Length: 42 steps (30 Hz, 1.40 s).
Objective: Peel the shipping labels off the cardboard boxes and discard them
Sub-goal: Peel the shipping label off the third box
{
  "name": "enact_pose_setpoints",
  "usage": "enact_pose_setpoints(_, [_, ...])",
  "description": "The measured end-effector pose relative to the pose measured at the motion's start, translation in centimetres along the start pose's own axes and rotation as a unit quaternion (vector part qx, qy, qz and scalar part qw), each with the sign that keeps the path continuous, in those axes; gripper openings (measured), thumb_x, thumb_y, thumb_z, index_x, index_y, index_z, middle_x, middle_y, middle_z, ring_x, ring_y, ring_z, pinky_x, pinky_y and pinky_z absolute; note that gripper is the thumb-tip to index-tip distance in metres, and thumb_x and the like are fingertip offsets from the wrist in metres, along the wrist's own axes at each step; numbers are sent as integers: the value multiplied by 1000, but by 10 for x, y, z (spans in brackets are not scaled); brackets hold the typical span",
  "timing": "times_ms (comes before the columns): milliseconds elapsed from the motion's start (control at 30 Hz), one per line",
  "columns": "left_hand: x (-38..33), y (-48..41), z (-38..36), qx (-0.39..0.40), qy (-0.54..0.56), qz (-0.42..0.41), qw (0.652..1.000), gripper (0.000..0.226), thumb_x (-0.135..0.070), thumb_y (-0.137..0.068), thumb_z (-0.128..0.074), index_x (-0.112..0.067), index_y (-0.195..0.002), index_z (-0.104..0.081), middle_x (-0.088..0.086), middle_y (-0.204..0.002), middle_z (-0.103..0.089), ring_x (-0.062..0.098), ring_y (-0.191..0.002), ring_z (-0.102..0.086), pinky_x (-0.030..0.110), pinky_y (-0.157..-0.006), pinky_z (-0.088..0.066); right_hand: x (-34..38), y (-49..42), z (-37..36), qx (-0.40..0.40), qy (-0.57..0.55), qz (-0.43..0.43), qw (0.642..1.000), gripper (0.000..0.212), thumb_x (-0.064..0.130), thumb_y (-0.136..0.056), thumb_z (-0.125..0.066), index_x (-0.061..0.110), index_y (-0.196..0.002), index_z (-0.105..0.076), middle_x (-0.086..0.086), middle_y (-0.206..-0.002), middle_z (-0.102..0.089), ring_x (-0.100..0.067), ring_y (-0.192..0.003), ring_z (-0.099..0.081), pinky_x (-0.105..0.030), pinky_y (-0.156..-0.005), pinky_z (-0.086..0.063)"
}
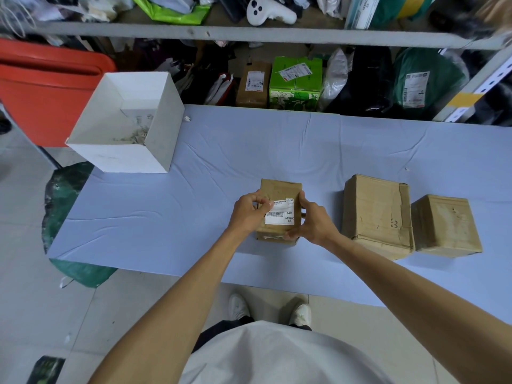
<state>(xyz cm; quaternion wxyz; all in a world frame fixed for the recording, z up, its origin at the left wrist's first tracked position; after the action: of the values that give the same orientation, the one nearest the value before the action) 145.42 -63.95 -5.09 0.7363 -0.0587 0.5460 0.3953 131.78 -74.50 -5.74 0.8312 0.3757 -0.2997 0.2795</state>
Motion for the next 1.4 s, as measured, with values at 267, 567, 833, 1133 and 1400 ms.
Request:
enact_pose_setpoints(267, [0,1,1,5,12,-3,1000,13,-26,-87,-68,-19,-77,-63,3,-147,-46,19,-113,-60,24,-86,-47,-2,1,1,-7,-10,3,1000,121,7,-59,-89,11,-152,-12,-7,-136,-53,-25,-124,-52,-34,-95,-49])
enact_pose_setpoints(567, [5,-2,-1,7,25,-5,1000,17,-28,-86,-69,-23,-71,-63,-1,-144,-49,21,-110,-63,36,-94,-51,-4,-1,-2,-7,-6,1,1000,123,8,-58,-90,11,-153,-11,-7,-134,-53,-26,-122,-53,-34,-93,-50])
enact_pose_setpoints(833, [3,-1,0,20,37,-1,999,17,-26,-88,-67,-20,-72,-65,-1,-147,-45,19,-110,-60,35,-95,-51,-4,-2,-2,-5,-10,-3,1000,124,7,-60,-89,11,-153,-8,-8,-138,-51,-26,-126,-50,-36,-97,-48])
enact_pose_setpoints(1133, [7,-3,0,23,51,3,998,16,-26,-88,-67,-13,-80,-68,-1,-147,-45,15,-104,-60,40,-93,-54,-3,-3,-1,-6,4,4,1000,120,7,-60,-89,9,-152,-12,-9,-133,-54,-27,-121,-53,-36,-93,-50])
enact_pose_setpoints(1400, [7,-6,-3,32,58,-9,998,21,-24,-88,-67,-4,-86,-70,0,-148,-44,13,-105,-61,40,-97,-51,-4,-1,0,-16,7,0,1000,119,10,-56,-90,9,-151,-17,-9,-127,-56,-27,-116,-54,-38,-91,-51])
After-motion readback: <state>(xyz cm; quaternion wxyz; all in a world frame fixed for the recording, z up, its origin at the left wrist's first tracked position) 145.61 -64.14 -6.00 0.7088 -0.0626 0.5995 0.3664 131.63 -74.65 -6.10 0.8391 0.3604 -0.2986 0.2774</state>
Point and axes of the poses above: each hand's wrist, its own y-axis away from the middle knuckle, its own z-axis out of the back of the hand, x = y × z, the point moved 4 cm from there along -y, towards the middle knuckle
